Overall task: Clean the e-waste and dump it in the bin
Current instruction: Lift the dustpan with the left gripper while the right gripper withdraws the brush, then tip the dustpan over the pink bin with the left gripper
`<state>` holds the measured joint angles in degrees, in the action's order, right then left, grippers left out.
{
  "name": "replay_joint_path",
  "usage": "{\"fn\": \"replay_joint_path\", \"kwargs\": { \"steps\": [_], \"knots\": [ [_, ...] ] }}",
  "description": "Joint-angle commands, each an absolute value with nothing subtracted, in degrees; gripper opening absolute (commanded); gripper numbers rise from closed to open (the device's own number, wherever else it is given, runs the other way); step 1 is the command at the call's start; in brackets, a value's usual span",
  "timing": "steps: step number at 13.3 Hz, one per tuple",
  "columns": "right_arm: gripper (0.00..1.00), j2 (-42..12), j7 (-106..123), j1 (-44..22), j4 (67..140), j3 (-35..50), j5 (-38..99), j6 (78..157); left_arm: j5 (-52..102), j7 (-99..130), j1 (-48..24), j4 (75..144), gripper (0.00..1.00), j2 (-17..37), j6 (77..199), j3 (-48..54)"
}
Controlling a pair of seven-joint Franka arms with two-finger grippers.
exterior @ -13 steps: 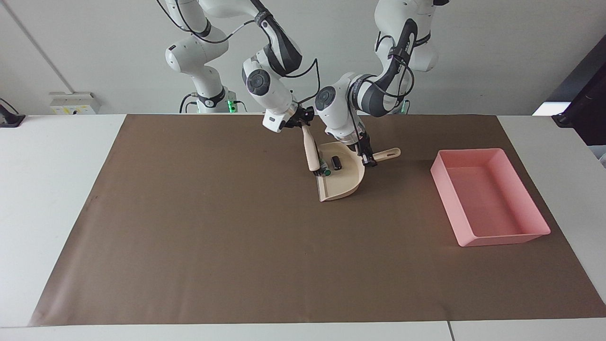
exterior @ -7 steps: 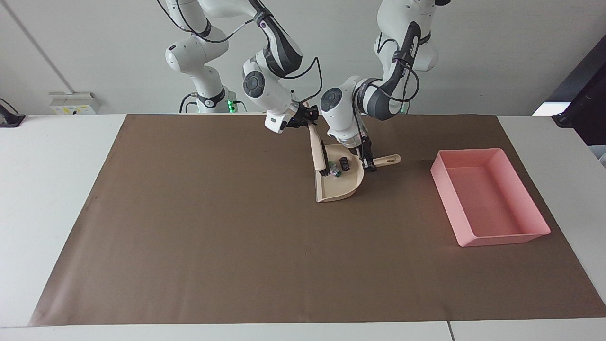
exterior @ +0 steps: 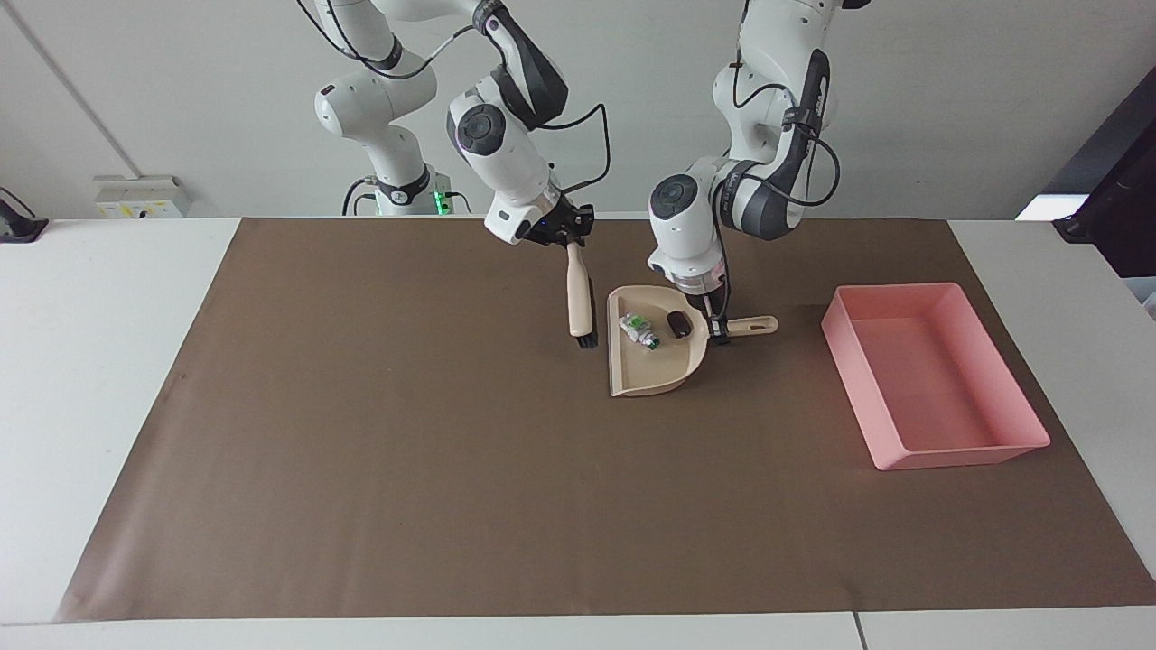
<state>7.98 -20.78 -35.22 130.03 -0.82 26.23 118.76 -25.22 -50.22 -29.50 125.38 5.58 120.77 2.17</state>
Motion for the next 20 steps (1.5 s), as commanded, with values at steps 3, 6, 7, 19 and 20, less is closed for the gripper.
{"fn": "replay_joint_path", "kwargs": {
  "steps": [3,6,7,19,20],
  "knots": [
    [0.0,14.8,-16.3,-19.8,129.1,-0.7,8.0,107.9,-19.3,-58.1,-25.2,125.3,0.0,1.0,121.9,1.9],
    [0.0,14.5,-8.0,-9.7,129.3,-0.7,1.9,107.4,-14.3,-65.4,-21.2,124.5,0.0,-0.8,121.6,1.8],
    [0.0,14.3,-4.9,-6.2,129.6,-0.7,0.0,107.4,-13.4,-66.5,-20.8,124.5,0.0,-0.9,121.6,1.5],
    [0.0,9.0,11.1,10.3,136.2,-0.5,-2.4,116.5,9.7,-100.2,1.7,113.7,0.0,-0.6,113.2,1.4],
    [0.01,8.8,11.1,10.5,136.9,-0.5,-2.4,117.1,12.1,-103.1,4.0,112.3,0.0,-0.3,111.8,1.4]
  ]
}}
